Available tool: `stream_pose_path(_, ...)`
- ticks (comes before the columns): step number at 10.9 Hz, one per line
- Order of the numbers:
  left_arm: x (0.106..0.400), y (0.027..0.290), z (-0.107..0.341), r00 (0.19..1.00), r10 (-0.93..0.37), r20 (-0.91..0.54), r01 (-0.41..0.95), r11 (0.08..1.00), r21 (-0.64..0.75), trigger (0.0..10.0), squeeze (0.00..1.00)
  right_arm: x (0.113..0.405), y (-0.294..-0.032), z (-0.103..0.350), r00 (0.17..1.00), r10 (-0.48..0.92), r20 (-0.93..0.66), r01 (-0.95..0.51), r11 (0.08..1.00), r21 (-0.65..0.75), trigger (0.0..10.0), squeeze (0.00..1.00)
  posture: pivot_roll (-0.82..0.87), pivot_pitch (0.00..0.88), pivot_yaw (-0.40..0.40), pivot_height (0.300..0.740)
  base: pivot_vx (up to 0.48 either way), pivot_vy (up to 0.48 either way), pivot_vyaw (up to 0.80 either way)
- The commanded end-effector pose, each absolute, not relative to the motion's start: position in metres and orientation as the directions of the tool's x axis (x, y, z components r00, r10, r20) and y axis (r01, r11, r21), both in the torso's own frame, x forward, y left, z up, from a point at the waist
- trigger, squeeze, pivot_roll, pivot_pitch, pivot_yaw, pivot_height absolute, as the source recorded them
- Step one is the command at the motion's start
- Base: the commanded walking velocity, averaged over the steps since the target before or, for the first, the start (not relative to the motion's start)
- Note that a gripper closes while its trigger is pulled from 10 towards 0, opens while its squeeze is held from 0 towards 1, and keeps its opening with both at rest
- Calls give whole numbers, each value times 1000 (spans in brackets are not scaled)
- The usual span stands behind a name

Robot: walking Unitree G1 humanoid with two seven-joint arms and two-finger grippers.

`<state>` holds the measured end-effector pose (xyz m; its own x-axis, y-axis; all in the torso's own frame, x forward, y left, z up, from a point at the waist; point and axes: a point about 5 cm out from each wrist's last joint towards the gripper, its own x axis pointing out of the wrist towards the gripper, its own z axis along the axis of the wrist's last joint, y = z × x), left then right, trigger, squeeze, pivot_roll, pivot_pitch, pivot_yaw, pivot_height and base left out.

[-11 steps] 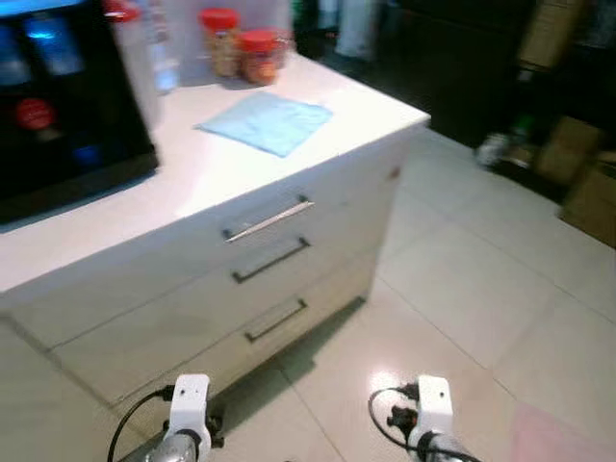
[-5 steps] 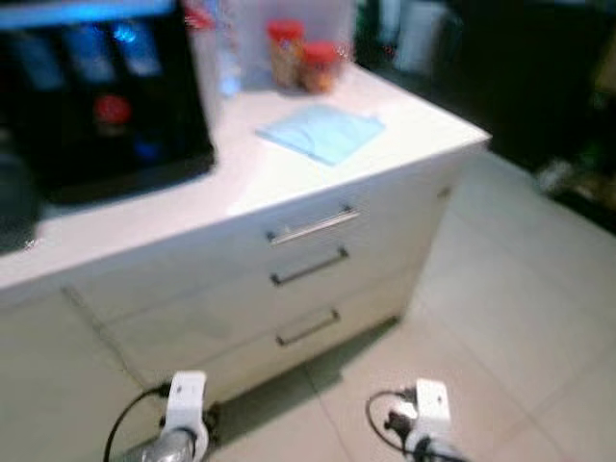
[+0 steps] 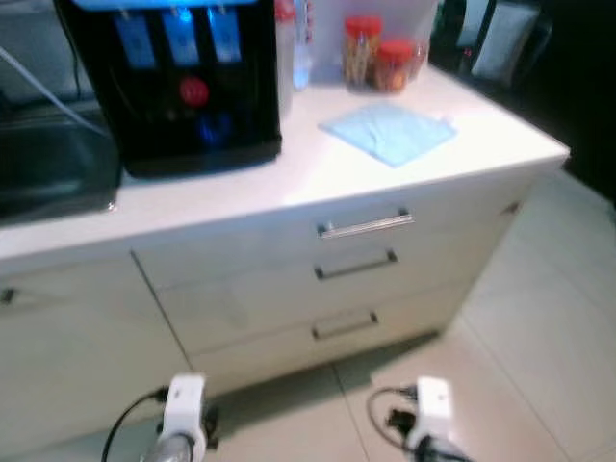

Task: Kitchen organization

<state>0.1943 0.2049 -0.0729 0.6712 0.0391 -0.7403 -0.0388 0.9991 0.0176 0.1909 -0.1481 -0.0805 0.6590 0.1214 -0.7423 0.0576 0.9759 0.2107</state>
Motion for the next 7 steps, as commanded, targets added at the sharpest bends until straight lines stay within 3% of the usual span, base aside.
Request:
stream_pose_path(1, 193, 201, -74, 667, 37, -744, -42, 999, 12, 10000, 0, 190, -158, -80, 659, 100, -745, 68, 979, 192, 10000, 0, 142, 1, 23, 740, 0, 0, 800)
stream_pose_path(7, 191, 199, -76, 661, 36, -750, -42, 999, 11, 10000, 0, 189, -160, -81, 654, 106, -749, 53, 981, 186, 10000, 0, 140, 0, 16, 740, 0, 0, 800)
